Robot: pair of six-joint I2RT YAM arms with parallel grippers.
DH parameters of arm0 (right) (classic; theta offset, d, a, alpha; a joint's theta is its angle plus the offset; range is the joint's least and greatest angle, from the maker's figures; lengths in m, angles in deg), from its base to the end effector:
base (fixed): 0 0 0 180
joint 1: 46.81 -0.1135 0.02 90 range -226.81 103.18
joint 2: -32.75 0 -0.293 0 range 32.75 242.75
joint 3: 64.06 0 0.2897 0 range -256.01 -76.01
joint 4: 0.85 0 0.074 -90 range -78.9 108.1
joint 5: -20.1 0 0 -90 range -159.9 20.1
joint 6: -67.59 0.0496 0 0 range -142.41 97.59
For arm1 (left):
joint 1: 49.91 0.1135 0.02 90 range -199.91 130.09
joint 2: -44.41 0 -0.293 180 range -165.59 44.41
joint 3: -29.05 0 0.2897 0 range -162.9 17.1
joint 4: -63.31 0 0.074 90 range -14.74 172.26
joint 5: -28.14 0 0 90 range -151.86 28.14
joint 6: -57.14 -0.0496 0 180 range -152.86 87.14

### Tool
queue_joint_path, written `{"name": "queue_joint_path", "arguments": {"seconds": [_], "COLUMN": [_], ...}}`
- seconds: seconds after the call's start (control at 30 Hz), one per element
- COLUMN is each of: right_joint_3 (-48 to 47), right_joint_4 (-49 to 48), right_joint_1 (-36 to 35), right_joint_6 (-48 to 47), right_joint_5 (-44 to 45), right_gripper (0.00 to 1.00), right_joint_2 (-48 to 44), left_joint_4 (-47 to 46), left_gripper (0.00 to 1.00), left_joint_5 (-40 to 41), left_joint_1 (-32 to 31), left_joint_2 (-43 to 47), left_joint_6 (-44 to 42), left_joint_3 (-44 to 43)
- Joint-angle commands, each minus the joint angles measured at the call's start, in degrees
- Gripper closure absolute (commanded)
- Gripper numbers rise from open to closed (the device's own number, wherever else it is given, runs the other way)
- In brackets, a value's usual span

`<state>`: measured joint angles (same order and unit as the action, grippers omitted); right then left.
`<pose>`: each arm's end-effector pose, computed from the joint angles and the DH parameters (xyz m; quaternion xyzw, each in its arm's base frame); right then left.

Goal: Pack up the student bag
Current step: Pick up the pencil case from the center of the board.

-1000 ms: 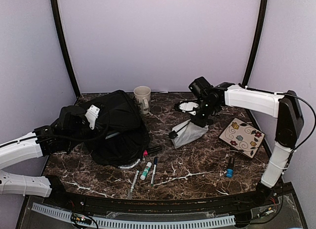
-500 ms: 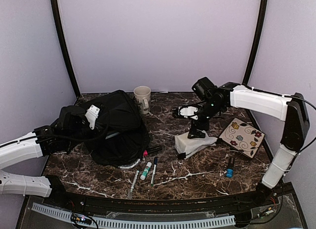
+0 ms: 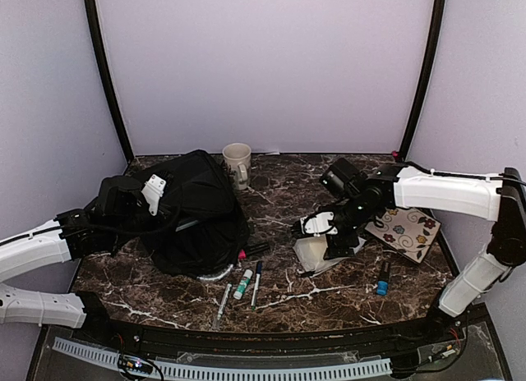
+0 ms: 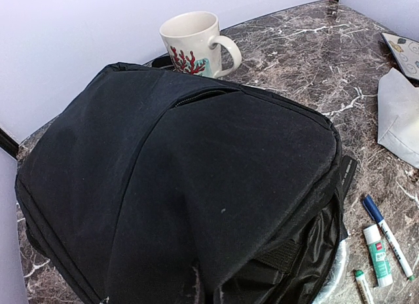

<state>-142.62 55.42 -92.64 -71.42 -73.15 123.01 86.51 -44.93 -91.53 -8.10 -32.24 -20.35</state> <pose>0.2428 0.2540 0.2332 -0.7261 0.6599 0.0225 0.1917 0.1889 -0.1485 0.2764 0.2215 0.8142 -0.0714 0.5319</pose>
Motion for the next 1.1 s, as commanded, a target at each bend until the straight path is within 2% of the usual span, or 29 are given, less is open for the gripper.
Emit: {"name": "queue_joint_path", "arguments": {"seconds": [0.0, 0.27, 0.53, 1.07], "right_joint_3": [3.06, 11.94, 19.6, 22.66], "right_joint_4": [-1.54, -6.37, -14.7, -21.9], "right_joint_1": [-1.45, -2.89, -3.84, -3.93], "right_joint_6": [1.3, 3.22, 2.37, 0.56], "right_joint_5": [0.29, 0.69, 6.43, 10.24], "right_gripper": [0.15, 0.22, 0.54, 0.72], "right_joint_2": [-6.32, -10.73, -10.84, -4.66], "left_joint_4": [-2.39, -2.27, -2.07, -1.82], "left_gripper": [1.0, 1.0, 1.0, 1.0], "left_joint_5": [-0.01, -0.63, -3.16, -4.69], "left_joint_1": [0.09, 0.06, 0.12, -0.03], "left_joint_2": [1.76, 2.32, 3.8, 5.84], "left_joint_6": [-0.01, -0.17, -0.63, -0.63], "left_joint_3": [0.38, 0.1, 0.02, -0.12]}}
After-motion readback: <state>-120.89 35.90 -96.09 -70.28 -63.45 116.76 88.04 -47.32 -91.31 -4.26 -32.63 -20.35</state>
